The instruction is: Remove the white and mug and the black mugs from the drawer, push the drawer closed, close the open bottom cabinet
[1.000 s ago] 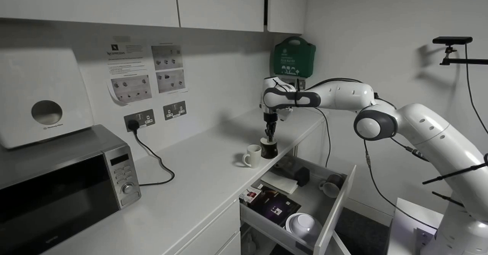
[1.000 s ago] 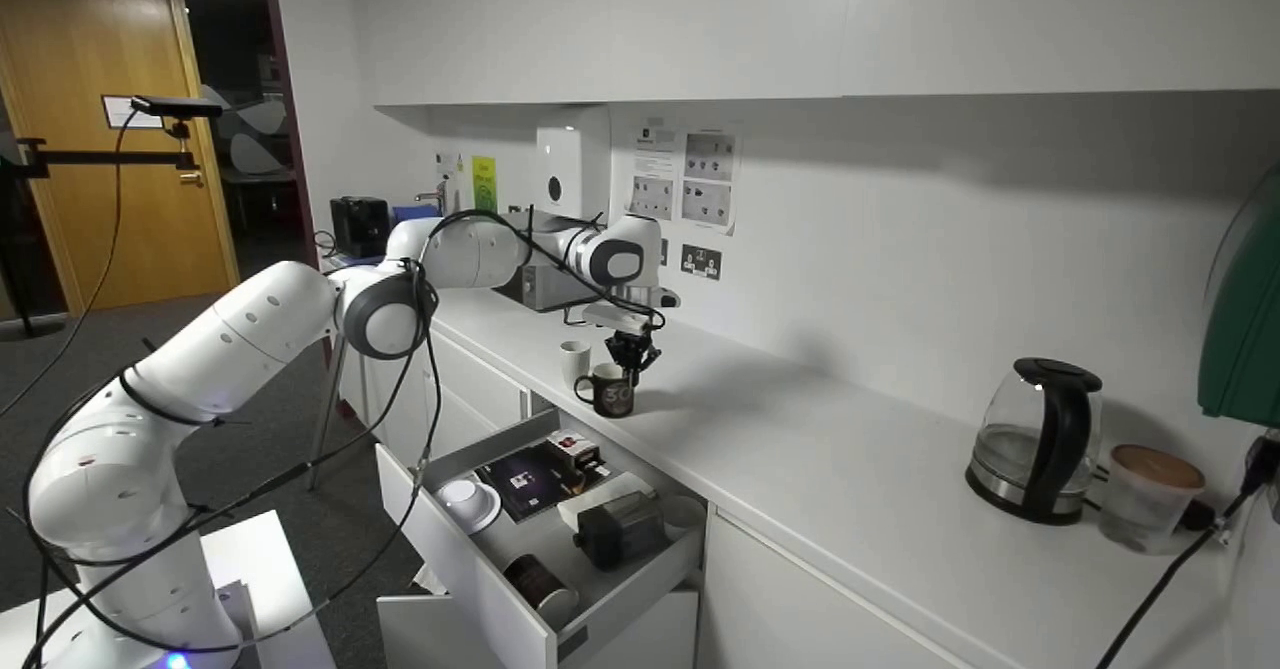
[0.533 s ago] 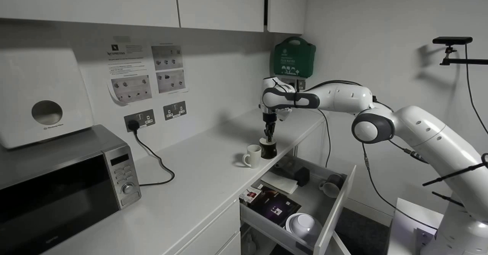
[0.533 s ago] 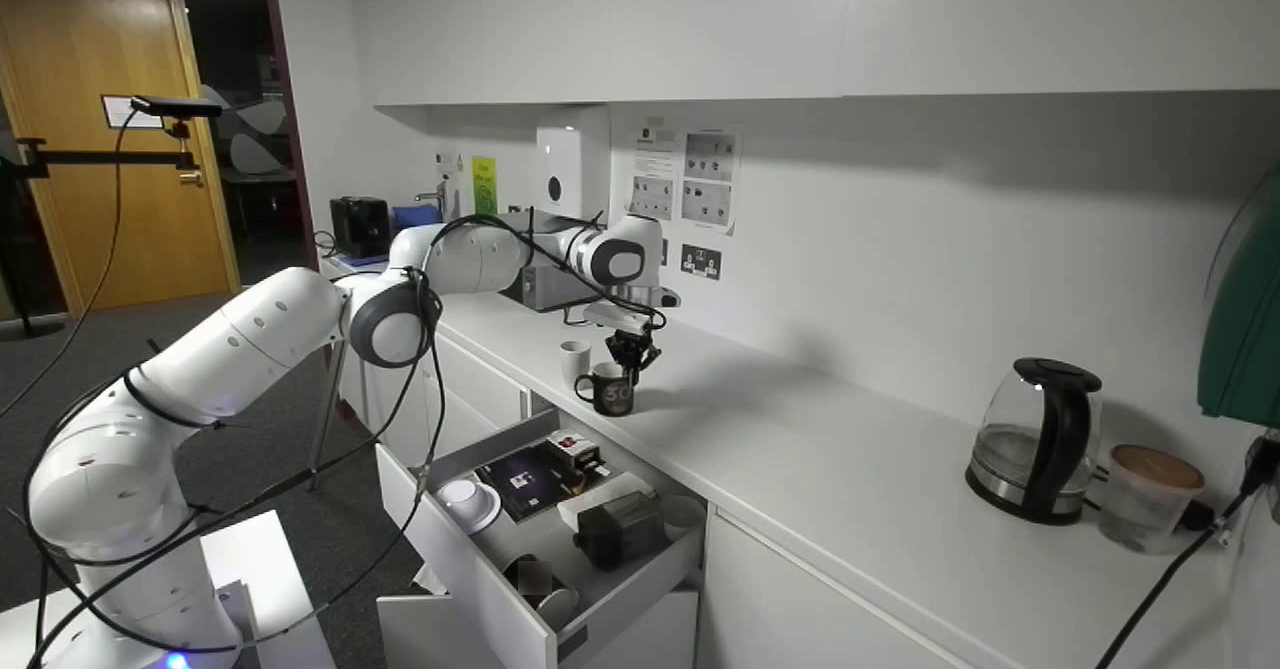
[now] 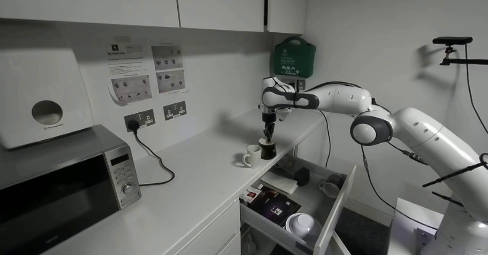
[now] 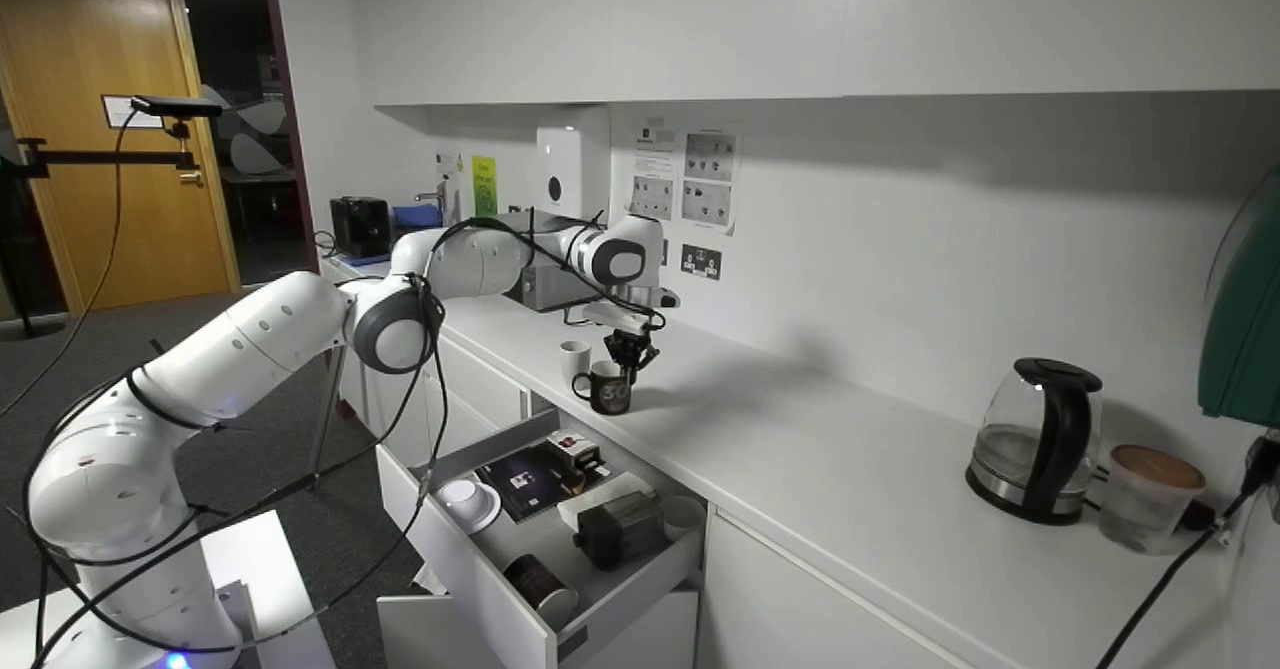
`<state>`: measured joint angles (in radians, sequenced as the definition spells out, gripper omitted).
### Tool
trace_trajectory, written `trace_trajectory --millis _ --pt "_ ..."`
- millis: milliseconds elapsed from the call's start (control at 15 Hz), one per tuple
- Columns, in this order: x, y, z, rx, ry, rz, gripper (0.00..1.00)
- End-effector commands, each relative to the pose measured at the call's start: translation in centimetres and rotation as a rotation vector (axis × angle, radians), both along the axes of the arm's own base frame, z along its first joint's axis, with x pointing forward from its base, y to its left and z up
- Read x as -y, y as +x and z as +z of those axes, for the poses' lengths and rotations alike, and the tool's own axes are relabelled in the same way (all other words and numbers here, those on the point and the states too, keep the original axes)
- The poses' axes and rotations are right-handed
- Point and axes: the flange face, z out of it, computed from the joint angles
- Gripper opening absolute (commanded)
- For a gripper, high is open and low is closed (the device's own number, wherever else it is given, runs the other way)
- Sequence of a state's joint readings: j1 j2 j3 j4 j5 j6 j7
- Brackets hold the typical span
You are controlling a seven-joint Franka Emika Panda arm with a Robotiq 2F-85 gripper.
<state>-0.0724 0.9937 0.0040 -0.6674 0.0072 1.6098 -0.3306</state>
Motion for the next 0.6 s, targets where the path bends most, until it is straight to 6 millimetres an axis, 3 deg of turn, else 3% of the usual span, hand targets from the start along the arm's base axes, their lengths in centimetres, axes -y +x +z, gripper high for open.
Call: trace_trajectory --millis 0,67,133,200,533 --pt "0.39 -0.11 1.16 0.000 0.055 -0.002 0.02" --pt "0.39 -0.10 1.11 0.000 0.058 -0.004 0.02" --pt "0.41 -0.08 1.05 0.000 0.060 -0.011 0.15" --pt "0.43 -0.05 1.10 0.003 0.060 -0.012 0.35" --pt "0.61 -0.03 1.35 0.009 0.064 -0.025 0.71"
